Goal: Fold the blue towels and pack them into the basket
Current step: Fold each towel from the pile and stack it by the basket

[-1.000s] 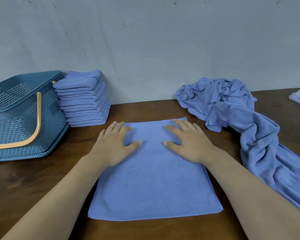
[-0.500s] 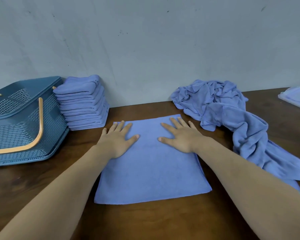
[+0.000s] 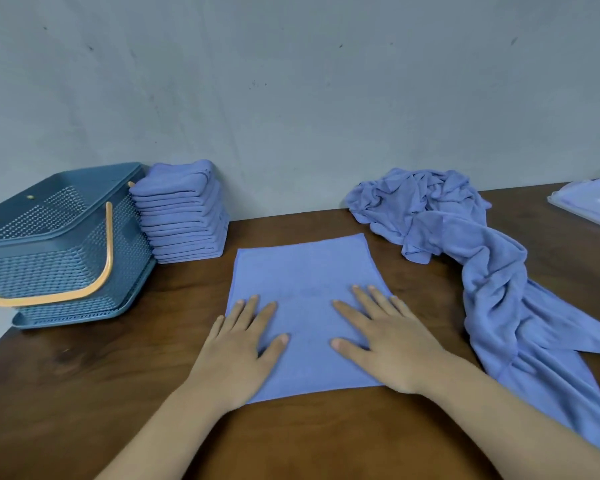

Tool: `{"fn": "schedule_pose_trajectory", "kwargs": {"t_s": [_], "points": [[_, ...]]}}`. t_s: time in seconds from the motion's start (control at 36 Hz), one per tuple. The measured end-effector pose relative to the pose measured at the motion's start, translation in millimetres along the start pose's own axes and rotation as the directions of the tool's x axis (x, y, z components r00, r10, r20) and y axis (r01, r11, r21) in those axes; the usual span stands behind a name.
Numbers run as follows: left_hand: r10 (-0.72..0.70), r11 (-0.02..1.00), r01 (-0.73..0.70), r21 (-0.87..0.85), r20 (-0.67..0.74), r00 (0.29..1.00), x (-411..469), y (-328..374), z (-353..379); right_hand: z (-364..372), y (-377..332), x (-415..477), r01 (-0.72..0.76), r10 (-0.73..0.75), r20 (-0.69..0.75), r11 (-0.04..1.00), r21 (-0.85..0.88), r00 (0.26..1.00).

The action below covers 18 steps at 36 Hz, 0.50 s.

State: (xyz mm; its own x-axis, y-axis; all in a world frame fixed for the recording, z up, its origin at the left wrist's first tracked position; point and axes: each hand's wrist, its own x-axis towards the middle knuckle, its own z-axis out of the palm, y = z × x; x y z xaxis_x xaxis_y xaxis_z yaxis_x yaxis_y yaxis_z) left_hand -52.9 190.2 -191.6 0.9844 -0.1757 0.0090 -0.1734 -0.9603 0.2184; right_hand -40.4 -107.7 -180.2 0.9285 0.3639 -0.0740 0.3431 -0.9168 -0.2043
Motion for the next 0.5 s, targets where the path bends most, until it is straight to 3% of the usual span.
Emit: {"fn": "schedule_pose_trajectory", "kwargs": {"t_s": [0.11, 0.31, 0.42, 0.5], "points": [[-0.016, 1.000, 0.016, 0.001, 0.016, 1.000, -9, -6, -2, 3, 20, -18, -0.102, 0.103, -0.023, 0.995, 0.020, 0.994], [-0.009, 1.000, 0.009, -0.011, -0.003, 1.000, -12, -1, -6, 6, 19, -21, -0.133, 0.134, -0.072, 0.991, 0.013, 0.988], [0.016, 1.000, -0.014, 0.027, -0.080, 0.997, -11, 7, -12, -2, 17, -19, -0.116, 0.109, -0.109, 0.991, -0.067, 0.988], [0.052, 0.998, -0.054, -0.042, -0.067, 0.996, -2, 19, -17, -15, 9, -2, -0.026, 0.018, -0.122, 0.998, -0.062, 0.992]]}}
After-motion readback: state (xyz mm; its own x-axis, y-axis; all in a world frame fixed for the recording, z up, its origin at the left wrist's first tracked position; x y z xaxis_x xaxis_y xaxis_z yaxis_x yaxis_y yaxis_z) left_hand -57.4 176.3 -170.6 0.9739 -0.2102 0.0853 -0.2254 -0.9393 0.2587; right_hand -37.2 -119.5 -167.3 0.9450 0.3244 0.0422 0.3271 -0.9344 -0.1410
